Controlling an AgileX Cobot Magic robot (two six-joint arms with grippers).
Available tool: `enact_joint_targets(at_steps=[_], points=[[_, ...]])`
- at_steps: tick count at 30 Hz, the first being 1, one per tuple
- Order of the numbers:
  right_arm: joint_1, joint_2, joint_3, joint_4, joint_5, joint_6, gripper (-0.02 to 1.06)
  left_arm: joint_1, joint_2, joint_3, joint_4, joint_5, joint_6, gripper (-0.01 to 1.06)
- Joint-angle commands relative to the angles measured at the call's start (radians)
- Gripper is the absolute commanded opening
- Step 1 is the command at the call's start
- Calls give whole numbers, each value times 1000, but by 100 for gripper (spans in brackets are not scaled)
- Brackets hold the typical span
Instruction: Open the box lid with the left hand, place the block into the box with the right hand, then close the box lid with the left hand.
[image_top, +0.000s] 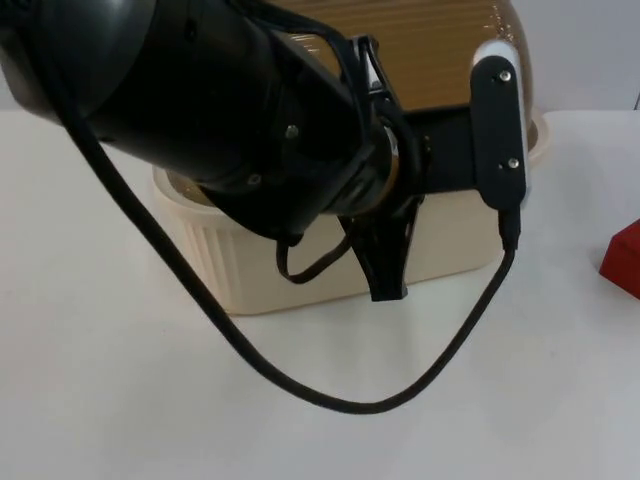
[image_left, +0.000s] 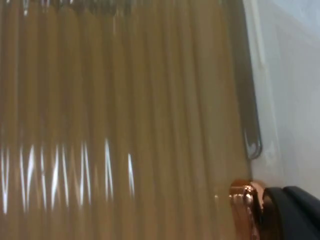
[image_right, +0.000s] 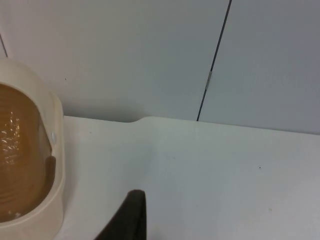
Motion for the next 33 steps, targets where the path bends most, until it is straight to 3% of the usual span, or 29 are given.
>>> enact_joint_targets(at_steps=[1, 7, 13, 21, 25, 33], points=[[5, -1, -8, -5, -13, 2, 105, 3, 9, -6, 1, 0, 23, 0], [5, -1, -8, -5, -13, 2, 105, 3, 9, -6, 1, 0, 35, 0], [5, -1, -8, -5, -13, 2, 105, 3, 9, -6, -62, 2, 143, 0], [5, -1, -8, -5, -13, 3, 105, 3, 9, -6, -50, 16, 143, 0], [5, -1, -8, -5, -13, 3, 105, 3, 9, -6, -48, 96, 143, 0], [5, -1, -8, -5, -13, 3, 105, 3, 9, -6, -48, 118, 143, 0]])
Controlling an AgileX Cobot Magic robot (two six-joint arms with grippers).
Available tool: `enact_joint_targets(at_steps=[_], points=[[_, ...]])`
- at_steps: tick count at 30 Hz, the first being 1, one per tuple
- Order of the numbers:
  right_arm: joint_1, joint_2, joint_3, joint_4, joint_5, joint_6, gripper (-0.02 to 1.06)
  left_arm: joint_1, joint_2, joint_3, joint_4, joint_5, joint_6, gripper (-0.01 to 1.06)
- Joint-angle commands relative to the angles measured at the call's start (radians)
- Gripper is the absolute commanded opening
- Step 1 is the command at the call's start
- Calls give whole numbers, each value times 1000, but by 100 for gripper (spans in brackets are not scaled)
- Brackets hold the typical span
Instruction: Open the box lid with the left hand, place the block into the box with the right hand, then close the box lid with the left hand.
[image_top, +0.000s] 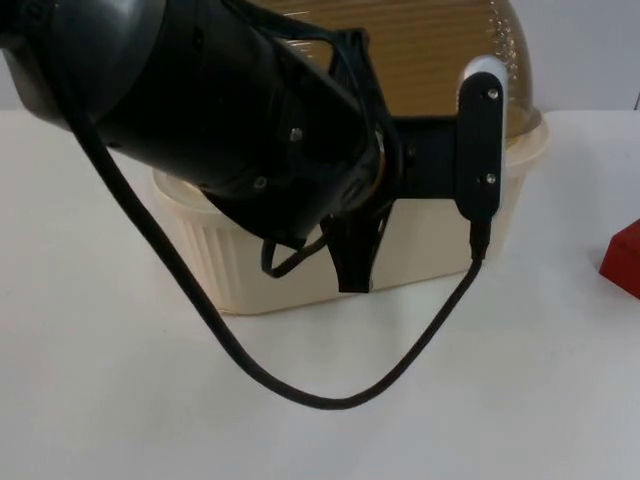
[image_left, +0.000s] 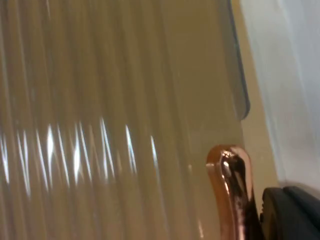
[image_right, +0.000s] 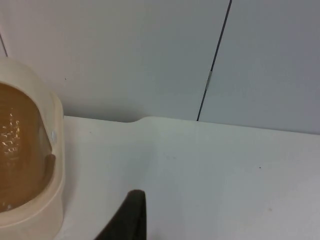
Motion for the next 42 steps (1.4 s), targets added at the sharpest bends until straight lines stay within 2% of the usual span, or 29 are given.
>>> enact_joint_targets(at_steps=[1, 8, 24, 33, 42], points=[[5, -1, -8, -5, -11, 2, 105, 3, -1, -4, -4, 26, 0, 0], [5, -1, -8, -5, -7, 2, 105, 8, -1, -24, 42, 52, 0, 0], [5, -1, -8, -5, -7, 2, 105, 130, -1, -171, 44, 39, 59, 0], [5, -1, -8, -5, -7, 2, 105, 176, -1, -203, 44, 41, 65, 0], [5, -1, -8, -5, 4, 2, 105, 158, -3, -203, 24, 43, 63, 0]])
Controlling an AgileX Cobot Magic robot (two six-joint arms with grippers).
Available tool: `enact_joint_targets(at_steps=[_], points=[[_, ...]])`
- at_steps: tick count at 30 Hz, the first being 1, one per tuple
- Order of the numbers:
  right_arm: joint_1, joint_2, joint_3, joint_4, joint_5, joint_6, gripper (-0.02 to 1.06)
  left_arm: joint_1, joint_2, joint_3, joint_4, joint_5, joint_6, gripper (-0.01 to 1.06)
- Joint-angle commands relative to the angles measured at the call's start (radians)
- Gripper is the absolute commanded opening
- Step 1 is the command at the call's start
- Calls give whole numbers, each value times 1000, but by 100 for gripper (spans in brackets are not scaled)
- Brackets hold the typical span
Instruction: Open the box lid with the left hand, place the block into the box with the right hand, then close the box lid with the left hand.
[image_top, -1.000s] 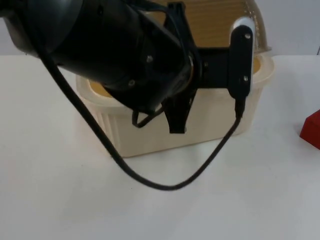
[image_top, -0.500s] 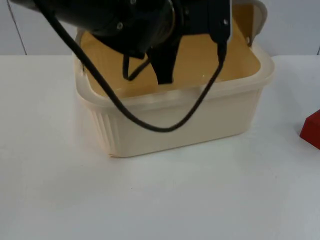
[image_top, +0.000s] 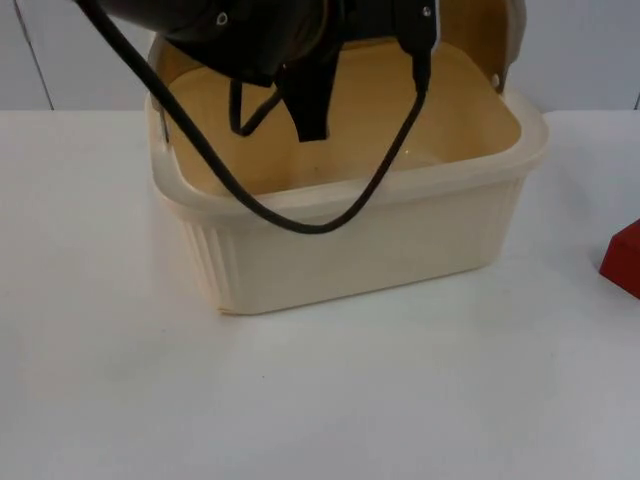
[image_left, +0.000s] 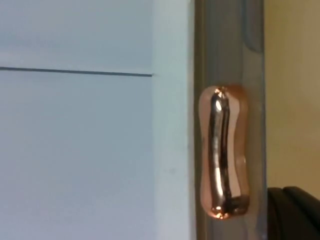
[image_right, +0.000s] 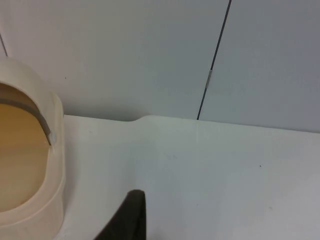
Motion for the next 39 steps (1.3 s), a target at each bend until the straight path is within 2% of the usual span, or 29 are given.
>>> enact_joint_targets(at_steps=[1, 6, 10, 13, 14, 15, 16, 18, 20, 22, 24, 27, 28, 29, 30, 32, 33, 34, 37, 38, 39], points=[[5, -1, -8, -5, 2, -3, 105, -18, -3, -6, -22, 9, -4, 0], [5, -1, -8, -5, 2, -3, 105, -70, -3, -6, -151, 25, -4, 0], [5, -1, -8, -5, -1, -3, 105, -152, -3, -2, -219, 99, -4, 0], [5, -1, -8, -5, -1, -3, 105, -196, -17, -2, -276, 124, -4, 0], [5, -1, -8, -7, -1, -3, 105, -212, -36, 0, -323, 113, -4, 0], [5, -1, -8, -9, -1, -3, 105, -230, -77, 16, -367, 55, -4, 0], [5, -1, -8, -9, -1, -3, 105, -230, -77, 16, -367, 55, -4, 0], [5, -1, -8, -9, -3, -3, 105, -238, -162, 50, -431, -77, -4, 0], [5, -1, -8, -9, -12, -3, 105, -235, -252, 88, -495, -169, -4, 0], [5, -1, -8, -9, -19, -3, 105, -206, -347, 119, -565, -217, -4, 0], [5, -1, -8, -9, -21, -3, 105, -193, -373, 123, -585, -226, -4, 0], [5, -1, -8, -5, -26, -3, 105, -38, -538, 147, -809, -327, -4, 0], [5, -1, -8, -5, -27, -3, 105, 22, -579, 147, -851, -342, -4, 0], [5, -1, -8, -5, -27, -3, 105, 22, -579, 147, -851, -342, -4, 0], [5, -1, -8, -5, -27, -3, 105, 75, -610, 147, -881, -354, -4, 0], [5, -1, -8, -5, -27, -3, 105, 207, -663, 147, -915, -353, -20, 0], [5, -1, -8, -5, -27, -3, 105, 207, -663, 147, -915, -353, -20, 0], [5, -1, -8, -5, -27, -3, 105, 265, -676, 147, -926, -344, -40, 0], [5, -1, -8, -5, -27, -3, 105, 488, -683, 147, -1062, -284, -79, 0], [5, -1, -8, -5, -27, -3, 105, 488, -683, 147, -1062, -284, -79, 0], [5, -1, -8, -5, -29, -3, 105, 538, -677, 147, -1120, -267, -79, 0]])
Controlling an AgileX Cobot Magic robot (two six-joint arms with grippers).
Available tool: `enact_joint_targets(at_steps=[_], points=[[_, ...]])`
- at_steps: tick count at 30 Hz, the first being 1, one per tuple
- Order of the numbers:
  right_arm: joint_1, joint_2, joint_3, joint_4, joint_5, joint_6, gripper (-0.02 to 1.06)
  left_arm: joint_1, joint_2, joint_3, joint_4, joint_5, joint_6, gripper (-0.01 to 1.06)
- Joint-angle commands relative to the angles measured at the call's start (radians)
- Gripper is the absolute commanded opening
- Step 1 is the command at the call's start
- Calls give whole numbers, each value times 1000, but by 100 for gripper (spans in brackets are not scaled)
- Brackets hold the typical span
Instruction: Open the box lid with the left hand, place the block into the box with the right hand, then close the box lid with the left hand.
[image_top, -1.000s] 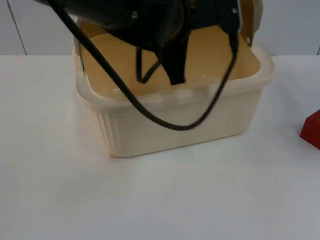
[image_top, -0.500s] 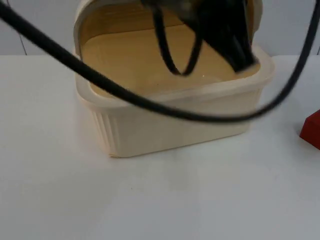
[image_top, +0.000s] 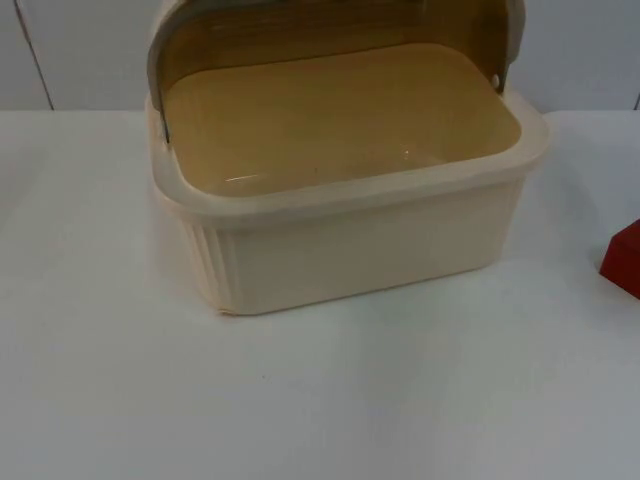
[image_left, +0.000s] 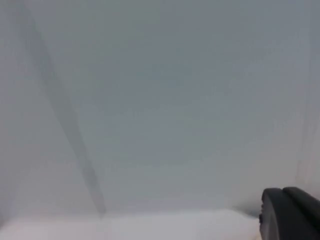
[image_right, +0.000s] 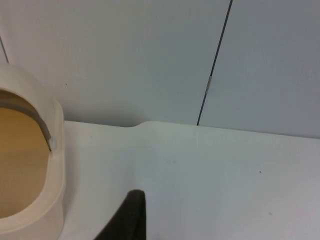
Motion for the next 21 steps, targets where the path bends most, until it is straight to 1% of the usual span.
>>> enact_joint_targets(at_steps=[1, 2, 3, 4, 5, 6, 8, 9, 10, 11, 13, 14, 18, 21], points=[[5, -1, -8, -5, -16, -3, 105, 81, 13, 6, -141, 49, -17, 0], [5, -1, -8, -5, -16, -3, 105, 110, 25, 6, -179, 67, -15, 0], [5, -1, -8, -5, -16, -3, 105, 110, 25, 6, -179, 67, -15, 0], [5, -1, -8, -5, -16, -3, 105, 117, 34, 6, -207, 88, 19, 0], [5, -1, -8, -5, -16, -3, 105, 113, 41, 6, -220, 115, 119, 0], [5, -1, -8, -5, -16, -3, 105, 97, 49, 6, -267, 146, 237, 0], [5, -1, -8, -5, -16, -3, 105, 63, 66, 6, -379, 224, 426, 0], [5, -1, -8, -5, -16, -3, 105, 63, 66, 6, -379, 224, 426, 0], [5, -1, -8, -5, -16, -3, 105, 42, 74, 4, -437, 274, 529, 0], [5, -1, -8, -5, -16, -3, 105, 34, 74, 4, -459, 282, 560, 0], [5, -1, -8, -3, -14, -3, 105, 31, 71, 4, -465, 252, 562, 0], [5, -1, -8, -3, -14, -3, 105, 31, 71, 4, -465, 252, 562, 0], [5, -1, -8, -3, -8, -3, 105, 31, 63, 4, -461, 190, 551, 0], [5, -1, -8, -3, -3, -3, 105, 31, 63, 4, -467, 188, 546, 0]])
